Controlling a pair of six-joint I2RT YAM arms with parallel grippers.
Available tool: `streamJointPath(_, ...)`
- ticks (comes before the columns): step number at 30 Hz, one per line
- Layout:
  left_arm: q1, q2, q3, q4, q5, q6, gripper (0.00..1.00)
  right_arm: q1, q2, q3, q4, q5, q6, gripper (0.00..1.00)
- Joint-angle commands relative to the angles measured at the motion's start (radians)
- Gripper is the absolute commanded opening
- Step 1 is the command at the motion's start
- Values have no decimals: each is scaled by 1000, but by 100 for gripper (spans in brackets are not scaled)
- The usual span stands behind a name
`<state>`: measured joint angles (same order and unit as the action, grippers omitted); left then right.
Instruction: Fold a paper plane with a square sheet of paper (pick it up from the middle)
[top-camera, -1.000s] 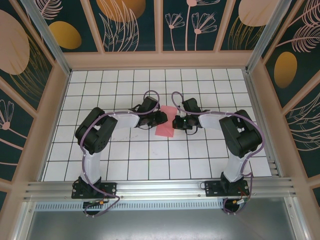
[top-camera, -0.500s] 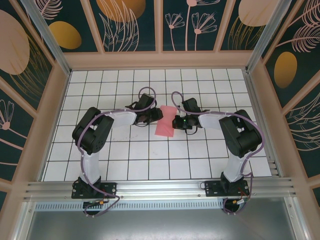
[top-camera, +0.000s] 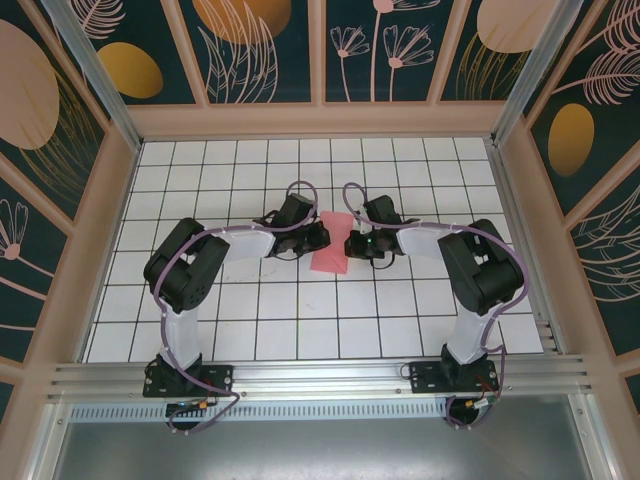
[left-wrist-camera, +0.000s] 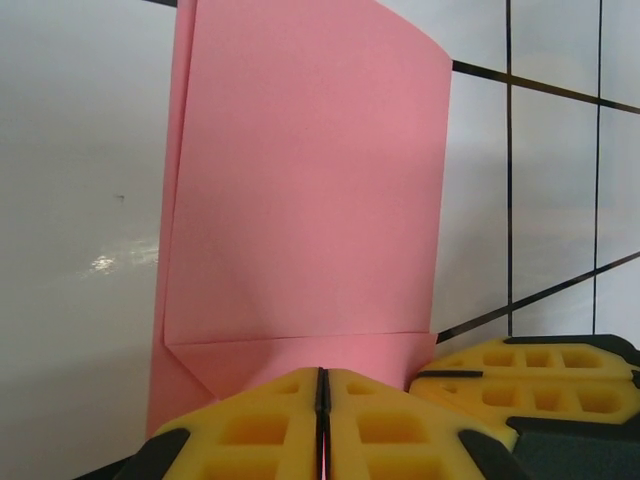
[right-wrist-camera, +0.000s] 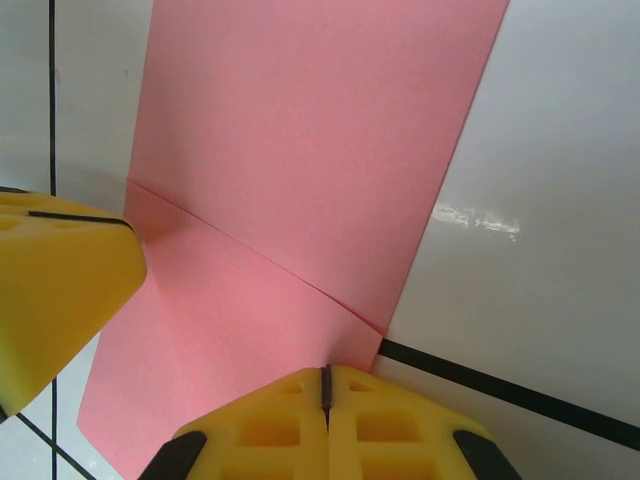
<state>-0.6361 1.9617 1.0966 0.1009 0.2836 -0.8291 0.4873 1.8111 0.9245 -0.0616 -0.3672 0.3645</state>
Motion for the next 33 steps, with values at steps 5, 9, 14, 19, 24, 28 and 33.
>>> streamJointPath(5, -3, 60, 28, -87, -59, 2, 10, -4, -7, 26, -102, 12, -28, 6)
streamJointPath(9, -12, 83, 42, -134, -97, 16, 9, 1, -40, 44, -92, -42, -34, 6)
streamJointPath(14, -14, 85, 40, -158, -119, 28, 9, 16, -89, 31, -65, -87, -32, 7)
streamJointPath(19, -16, 91, 45, -161, -118, 29, 8, 38, -92, 24, -42, -102, -39, 6)
streamJointPath(24, -16, 95, 45, -161, -118, 26, 8, 77, -63, 40, -41, -105, -41, 4)
streamJointPath(28, -19, 95, 45, -161, -119, 22, 7, 87, -32, 48, -44, -103, -40, 3)
streamJointPath(33, -19, 95, 43, -163, -122, 16, 7, 89, -1, 55, -42, -119, -47, 3)
